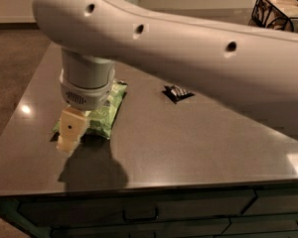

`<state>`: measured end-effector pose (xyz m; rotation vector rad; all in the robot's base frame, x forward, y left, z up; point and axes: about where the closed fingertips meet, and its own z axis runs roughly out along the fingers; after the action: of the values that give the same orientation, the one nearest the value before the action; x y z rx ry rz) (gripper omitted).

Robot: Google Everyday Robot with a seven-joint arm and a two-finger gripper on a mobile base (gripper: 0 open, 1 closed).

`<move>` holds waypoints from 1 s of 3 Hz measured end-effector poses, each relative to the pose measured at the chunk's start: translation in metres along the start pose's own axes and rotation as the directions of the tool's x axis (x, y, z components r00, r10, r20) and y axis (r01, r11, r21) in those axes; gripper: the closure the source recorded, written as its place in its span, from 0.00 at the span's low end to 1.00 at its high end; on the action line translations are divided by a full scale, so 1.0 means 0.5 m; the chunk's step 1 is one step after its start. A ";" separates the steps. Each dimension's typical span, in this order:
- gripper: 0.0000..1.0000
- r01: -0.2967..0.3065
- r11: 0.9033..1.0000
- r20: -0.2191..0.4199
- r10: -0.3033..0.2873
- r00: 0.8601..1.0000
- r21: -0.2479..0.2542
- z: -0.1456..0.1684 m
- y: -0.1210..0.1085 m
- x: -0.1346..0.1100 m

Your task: Pick green jalapeno chip bag

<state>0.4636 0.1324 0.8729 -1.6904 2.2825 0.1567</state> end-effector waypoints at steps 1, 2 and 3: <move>0.00 -0.017 1.000 -0.012 0.017 1.000 0.007 0.028 -0.015 -0.014; 0.00 -0.051 0.998 -0.024 0.051 0.998 0.022 0.048 -0.050 -0.016; 0.15 -0.064 0.998 -0.037 0.065 0.997 0.029 0.064 -0.068 -0.017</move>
Offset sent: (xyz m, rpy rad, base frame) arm 0.0552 0.0022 -0.0272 -0.0296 0.0016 -0.1081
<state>0.5036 0.1380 0.8481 -1.6199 2.3575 0.1071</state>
